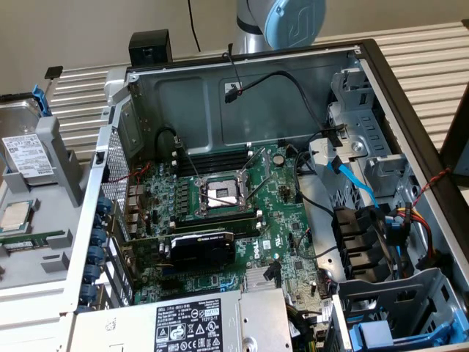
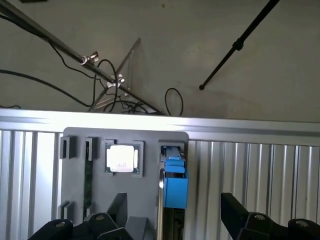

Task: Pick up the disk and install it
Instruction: 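Pick up the disk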

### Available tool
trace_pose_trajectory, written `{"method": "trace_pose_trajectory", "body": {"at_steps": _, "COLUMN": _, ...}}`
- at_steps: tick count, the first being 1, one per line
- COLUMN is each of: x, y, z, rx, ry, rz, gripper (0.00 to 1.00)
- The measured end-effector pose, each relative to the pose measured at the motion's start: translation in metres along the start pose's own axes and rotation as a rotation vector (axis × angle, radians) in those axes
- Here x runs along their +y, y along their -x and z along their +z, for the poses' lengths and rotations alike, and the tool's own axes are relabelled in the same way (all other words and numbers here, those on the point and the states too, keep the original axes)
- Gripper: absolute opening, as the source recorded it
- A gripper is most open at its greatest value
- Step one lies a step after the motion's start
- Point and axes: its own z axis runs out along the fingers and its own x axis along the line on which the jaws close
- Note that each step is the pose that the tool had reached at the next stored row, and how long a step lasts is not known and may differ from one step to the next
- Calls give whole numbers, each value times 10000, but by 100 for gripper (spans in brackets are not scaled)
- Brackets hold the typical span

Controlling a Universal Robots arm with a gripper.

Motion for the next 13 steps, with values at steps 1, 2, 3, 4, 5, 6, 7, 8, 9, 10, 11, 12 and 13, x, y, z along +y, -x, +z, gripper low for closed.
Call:
{"method": "trace_pose_trajectory", "body": {"at_steps": 1, "x": 12, "y": 10, "z": 2, "rx": 60, "ry": -83, "rz": 6, "gripper": 83}}
{"method": "trace_pose_trajectory", "body": {"at_steps": 2, "x": 30, "y": 13, "z": 9, "rx": 65, "ry": -166, "rz": 11, "gripper": 83}}
{"method": "trace_pose_trajectory", "body": {"at_steps": 3, "x": 49, "y": 15, "z": 15, "rx": 68, "ry": -244, "rz": 16, "gripper": 83}}
{"method": "trace_pose_trajectory", "body": {"at_steps": 4, "x": 74, "y": 17, "z": 24, "rx": 70, "ry": -310, "rz": 20, "gripper": 83}}
{"method": "trace_pose_trajectory", "body": {"at_steps": 5, "x": 100, "y": 18, "z": 34, "rx": 71, "ry": -357, "rz": 23, "gripper": 83}}
{"method": "trace_pose_trajectory", "body": {"at_steps": 6, "x": 120, "y": 19, "z": 44, "rx": 73, "ry": -396, "rz": 27, "gripper": 83}}
{"method": "trace_pose_trajectory", "body": {"at_steps": 7, "x": 128, "y": 20, "z": 53, "rx": 74, "ry": -433, "rz": 37, "gripper": 83}}
{"method": "trace_pose_trajectory", "body": {"at_steps": 8, "x": 127, "y": 19, "z": 67, "rx": 71, "ry": -452, "rz": 70, "gripper": 83}}
{"method": "trace_pose_trajectory", "body": {"at_steps": 9, "x": 127, "y": 14, "z": 82, "rx": 59, "ry": -452, "rz": 125, "gripper": 83}}
{"method": "trace_pose_trajectory", "body": {"at_steps": 10, "x": 128, "y": 10, "z": 97, "rx": 38, "ry": -449, "rz": 180, "gripper": 83}}
{"method": "trace_pose_trajectory", "body": {"at_steps": 11, "x": 128, "y": 8, "z": 114, "rx": 20, "ry": -445, "rz": 253, "gripper": 83}}
{"method": "trace_pose_trajectory", "body": {"at_steps": 12, "x": 128, "y": 7, "z": 129, "rx": 2, "ry": -441, "rz": 336, "gripper": 83}}
{"method": "trace_pose_trajectory", "body": {"at_steps": 13, "x": 127, "y": 7, "z": 144, "rx": -21, "ry": -436, "rz": 433, "gripper": 83}}
